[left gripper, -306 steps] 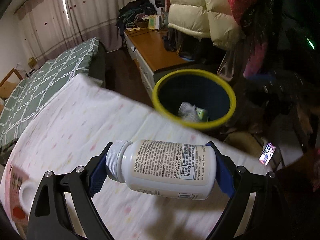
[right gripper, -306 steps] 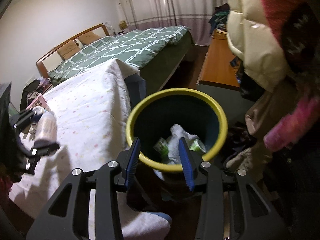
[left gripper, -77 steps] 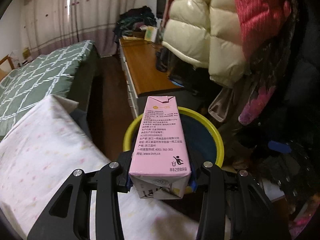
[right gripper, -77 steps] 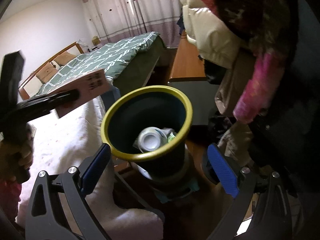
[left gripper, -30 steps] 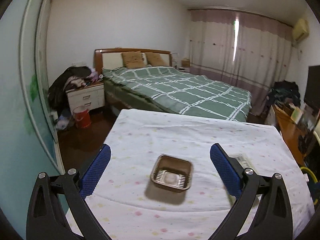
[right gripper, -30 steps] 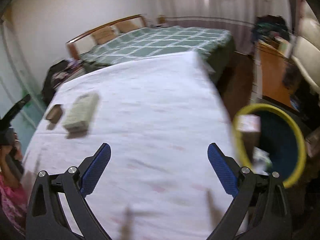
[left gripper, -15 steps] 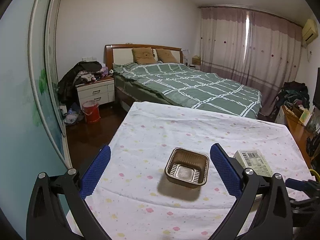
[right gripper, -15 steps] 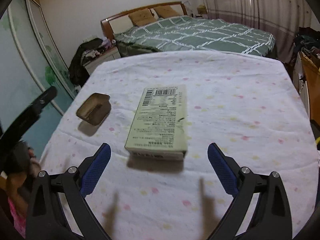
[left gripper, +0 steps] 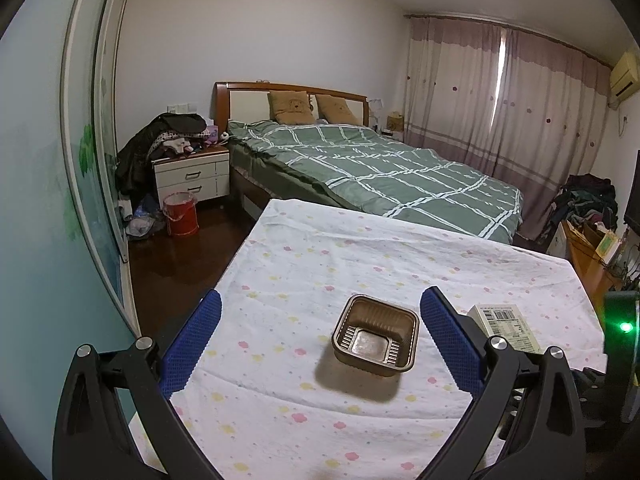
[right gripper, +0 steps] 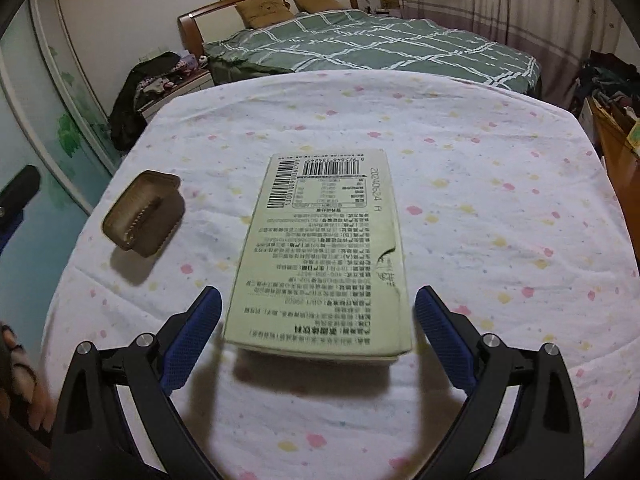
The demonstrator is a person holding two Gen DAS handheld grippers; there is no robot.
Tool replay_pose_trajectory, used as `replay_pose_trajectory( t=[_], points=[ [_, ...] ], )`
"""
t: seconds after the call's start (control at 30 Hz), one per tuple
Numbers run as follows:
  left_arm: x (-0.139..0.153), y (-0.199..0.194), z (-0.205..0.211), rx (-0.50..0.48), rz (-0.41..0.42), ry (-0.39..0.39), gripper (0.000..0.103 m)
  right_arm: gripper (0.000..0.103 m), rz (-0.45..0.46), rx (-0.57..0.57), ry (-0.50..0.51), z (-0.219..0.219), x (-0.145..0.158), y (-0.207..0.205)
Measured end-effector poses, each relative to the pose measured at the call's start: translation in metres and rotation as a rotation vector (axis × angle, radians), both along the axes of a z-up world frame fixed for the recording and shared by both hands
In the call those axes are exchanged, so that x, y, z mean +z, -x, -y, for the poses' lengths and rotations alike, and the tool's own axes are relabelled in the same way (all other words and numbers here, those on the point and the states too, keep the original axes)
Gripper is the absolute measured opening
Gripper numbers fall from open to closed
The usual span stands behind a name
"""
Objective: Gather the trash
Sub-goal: 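Grasp the pale green printed box with the right gripper and lift it, then carry the green box over the bin and open the right gripper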
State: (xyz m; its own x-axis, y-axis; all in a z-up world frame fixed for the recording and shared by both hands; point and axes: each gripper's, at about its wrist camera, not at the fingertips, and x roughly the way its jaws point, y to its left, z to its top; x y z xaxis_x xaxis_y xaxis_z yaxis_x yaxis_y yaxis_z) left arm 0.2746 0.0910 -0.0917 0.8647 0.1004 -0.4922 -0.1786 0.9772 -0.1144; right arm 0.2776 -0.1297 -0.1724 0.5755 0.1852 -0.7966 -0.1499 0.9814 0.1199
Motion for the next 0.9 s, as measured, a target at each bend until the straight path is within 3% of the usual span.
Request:
replay_pose_trajectory(
  t=[0.2,0.37,0.9],
  points=[
    [-0.001,0.001,0.000,0.001,-0.002,0.006,0.098,0.092,0.013,-0.004,0.045,-0.005,-0.002,0.000],
    [-0.001,0.002,0.001,-0.004,0.001,-0.003,0.098,0.069,0.029,-0.010,0.056,-0.003,0.001,0.000],
    [0.001,0.004,0.003,-0.008,0.004,-0.002,0.098,0.069,0.120,-0.008,0.006,0.044,0.050,0.047]
  ],
)
